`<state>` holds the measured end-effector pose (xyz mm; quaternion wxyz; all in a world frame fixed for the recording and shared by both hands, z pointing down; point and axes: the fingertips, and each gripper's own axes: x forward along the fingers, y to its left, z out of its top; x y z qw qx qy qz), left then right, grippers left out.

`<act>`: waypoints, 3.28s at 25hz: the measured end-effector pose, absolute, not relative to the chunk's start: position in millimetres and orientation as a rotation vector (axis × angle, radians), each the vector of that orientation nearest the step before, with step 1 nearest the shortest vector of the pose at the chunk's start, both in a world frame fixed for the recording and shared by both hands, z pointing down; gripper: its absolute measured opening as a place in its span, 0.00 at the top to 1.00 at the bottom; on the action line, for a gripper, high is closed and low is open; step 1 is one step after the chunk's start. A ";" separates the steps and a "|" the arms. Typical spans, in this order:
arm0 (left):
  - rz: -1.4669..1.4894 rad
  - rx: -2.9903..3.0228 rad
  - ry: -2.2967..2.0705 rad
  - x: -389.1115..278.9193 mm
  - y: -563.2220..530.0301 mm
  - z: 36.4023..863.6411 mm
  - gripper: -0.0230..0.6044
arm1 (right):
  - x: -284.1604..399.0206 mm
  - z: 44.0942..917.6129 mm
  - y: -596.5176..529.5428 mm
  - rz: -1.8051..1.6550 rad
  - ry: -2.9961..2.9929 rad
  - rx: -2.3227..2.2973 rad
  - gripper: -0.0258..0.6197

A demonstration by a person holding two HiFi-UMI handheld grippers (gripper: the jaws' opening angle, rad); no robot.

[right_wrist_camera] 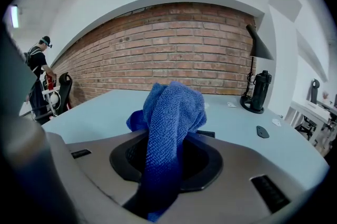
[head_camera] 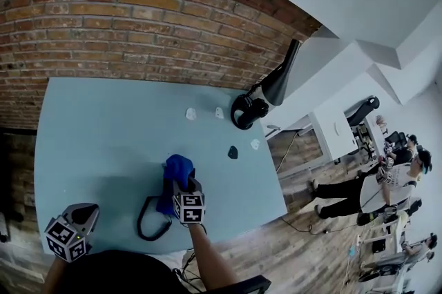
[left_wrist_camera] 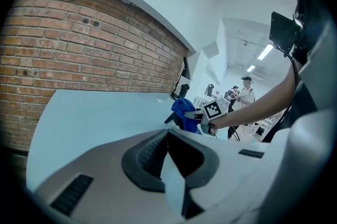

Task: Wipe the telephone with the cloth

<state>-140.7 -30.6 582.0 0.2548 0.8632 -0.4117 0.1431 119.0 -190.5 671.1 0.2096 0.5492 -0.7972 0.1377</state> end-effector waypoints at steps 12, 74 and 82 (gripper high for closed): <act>0.391 2.358 -1.090 -133.5 -26.7 581.3 0.96 | 115.0 676.0 -176.6 0.396 -2.221 1.507 0.76; 0.405 2.392 -1.007 -118.5 -15.8 588.9 0.96 | 108.7 707.4 -112.1 0.464 -2.185 1.461 0.76; 0.404 2.394 -0.995 -116.3 -14.3 590.8 0.96 | 108.5 712.0 -104.3 0.467 -2.183 1.450 0.76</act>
